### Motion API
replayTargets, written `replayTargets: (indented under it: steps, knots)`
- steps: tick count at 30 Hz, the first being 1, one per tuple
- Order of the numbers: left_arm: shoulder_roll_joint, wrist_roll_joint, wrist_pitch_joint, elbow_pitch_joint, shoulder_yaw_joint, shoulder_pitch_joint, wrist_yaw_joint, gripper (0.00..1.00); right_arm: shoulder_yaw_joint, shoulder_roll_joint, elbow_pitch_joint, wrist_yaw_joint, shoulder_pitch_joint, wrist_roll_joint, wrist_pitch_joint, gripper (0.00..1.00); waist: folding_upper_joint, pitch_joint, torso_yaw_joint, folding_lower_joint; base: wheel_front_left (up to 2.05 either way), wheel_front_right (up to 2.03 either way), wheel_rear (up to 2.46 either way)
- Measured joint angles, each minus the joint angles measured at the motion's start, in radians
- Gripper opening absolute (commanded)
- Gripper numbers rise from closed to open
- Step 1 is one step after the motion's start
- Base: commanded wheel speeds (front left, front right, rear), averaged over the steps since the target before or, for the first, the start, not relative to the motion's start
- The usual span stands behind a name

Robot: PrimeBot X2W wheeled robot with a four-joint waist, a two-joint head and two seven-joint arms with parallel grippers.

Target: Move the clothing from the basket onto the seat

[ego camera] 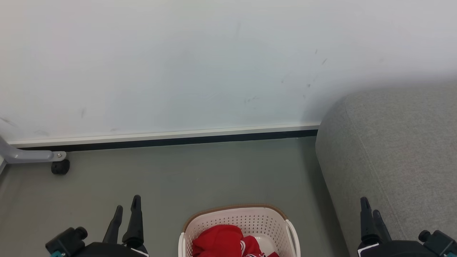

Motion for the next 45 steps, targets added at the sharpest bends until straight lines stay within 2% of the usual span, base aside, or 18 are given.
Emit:
replayTargets:
  steps: [21, 29, 45]
  knots:
    - [0.045, 0.355, -0.074, -0.014, -0.083, 0.027, 0.047, 1.0, 0.082, -0.014, -0.021, -0.052, 0.035, -0.333, -0.075, 1.0, 0.0, -0.017, 0.001, 0.0, 0.0, 0.0, 0.0]
    - [0.054, 0.452, -0.107, -0.016, -0.098, 0.049, 0.07, 1.0, 0.108, -0.016, -0.03, -0.07, 0.04, -0.444, -0.107, 1.0, 0.0, -0.026, 0.003, 0.0, 0.0, 0.0, 0.0]
    - [0.061, 0.617, -0.161, -0.002, -0.121, 0.088, 0.087, 1.0, 0.159, -0.021, -0.051, -0.109, 0.083, -0.647, -0.16, 1.0, 0.0, -0.052, 0.009, -0.0001, 0.0, 0.0, 0.0]
